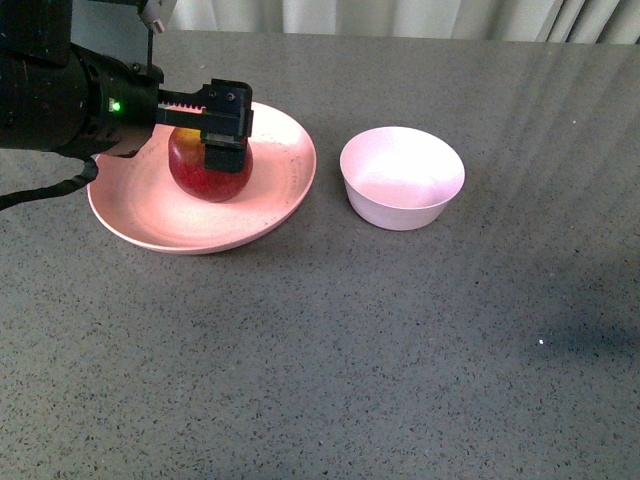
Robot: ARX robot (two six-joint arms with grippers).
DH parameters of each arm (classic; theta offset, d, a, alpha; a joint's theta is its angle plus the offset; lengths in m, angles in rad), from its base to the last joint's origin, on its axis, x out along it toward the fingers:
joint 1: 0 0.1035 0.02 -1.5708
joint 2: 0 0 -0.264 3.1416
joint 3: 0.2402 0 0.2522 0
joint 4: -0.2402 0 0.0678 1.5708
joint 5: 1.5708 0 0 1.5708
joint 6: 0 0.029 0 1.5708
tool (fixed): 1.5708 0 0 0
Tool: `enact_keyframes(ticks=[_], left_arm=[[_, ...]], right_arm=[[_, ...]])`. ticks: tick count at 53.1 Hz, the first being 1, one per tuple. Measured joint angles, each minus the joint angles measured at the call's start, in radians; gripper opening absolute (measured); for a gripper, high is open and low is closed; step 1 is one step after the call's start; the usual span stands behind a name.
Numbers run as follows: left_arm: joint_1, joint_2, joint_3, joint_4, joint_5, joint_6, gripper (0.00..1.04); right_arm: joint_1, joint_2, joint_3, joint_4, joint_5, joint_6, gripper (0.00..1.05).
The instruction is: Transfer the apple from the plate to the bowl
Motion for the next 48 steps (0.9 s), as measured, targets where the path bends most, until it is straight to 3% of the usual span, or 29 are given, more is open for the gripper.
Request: enact_keyframes(ticks=[37,48], left_arm=[[-0.015,0.145,0.117,-0.07,-0.01,-0.036,0.96],[-0.03,0.151,0.126,-0.079,-0.035,-0.036,0.78]], right_arm=[[0.0,0.0,0.0,0.0,0.0,0.0,0.96],[0.0,0.0,0.0,0.0,0.0,0.0,0.96]])
